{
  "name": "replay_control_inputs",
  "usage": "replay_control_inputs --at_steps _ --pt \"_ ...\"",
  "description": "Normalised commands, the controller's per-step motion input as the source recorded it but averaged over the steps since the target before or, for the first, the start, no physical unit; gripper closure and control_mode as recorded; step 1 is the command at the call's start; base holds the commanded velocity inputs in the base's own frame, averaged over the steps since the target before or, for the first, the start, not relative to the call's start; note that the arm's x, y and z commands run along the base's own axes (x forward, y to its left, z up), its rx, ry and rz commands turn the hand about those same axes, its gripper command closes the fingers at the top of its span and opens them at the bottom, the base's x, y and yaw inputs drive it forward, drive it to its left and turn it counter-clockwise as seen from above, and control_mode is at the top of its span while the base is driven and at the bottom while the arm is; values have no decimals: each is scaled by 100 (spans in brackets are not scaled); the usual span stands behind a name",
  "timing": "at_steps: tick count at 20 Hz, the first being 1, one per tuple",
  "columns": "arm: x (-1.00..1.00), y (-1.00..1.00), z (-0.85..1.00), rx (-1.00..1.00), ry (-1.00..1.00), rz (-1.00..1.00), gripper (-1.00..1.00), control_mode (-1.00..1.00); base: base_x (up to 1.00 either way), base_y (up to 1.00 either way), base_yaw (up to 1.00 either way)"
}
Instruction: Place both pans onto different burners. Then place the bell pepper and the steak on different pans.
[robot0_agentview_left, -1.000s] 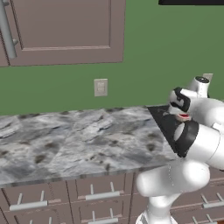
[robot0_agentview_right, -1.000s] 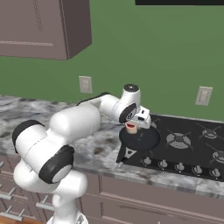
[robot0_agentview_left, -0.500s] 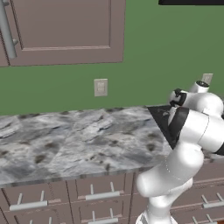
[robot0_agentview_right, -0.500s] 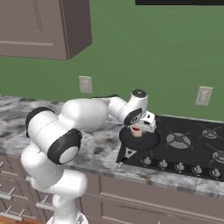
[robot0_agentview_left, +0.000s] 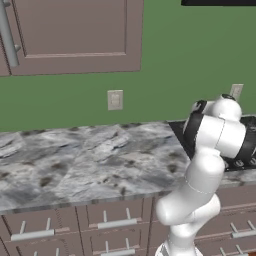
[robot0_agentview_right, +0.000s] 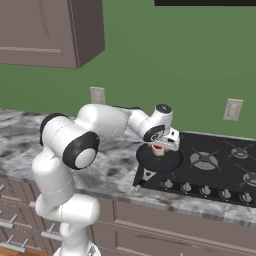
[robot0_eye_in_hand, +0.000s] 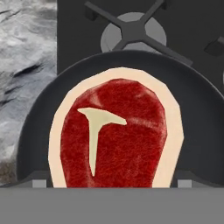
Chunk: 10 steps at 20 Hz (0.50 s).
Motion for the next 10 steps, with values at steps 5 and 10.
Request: replay_control_inputs --at_steps 5,10 --pt "20 -2 -21 0 3 1 100 -100 0 0 0" --pt "10 -8 -27 0 4 1 100 -100 0 0 0"
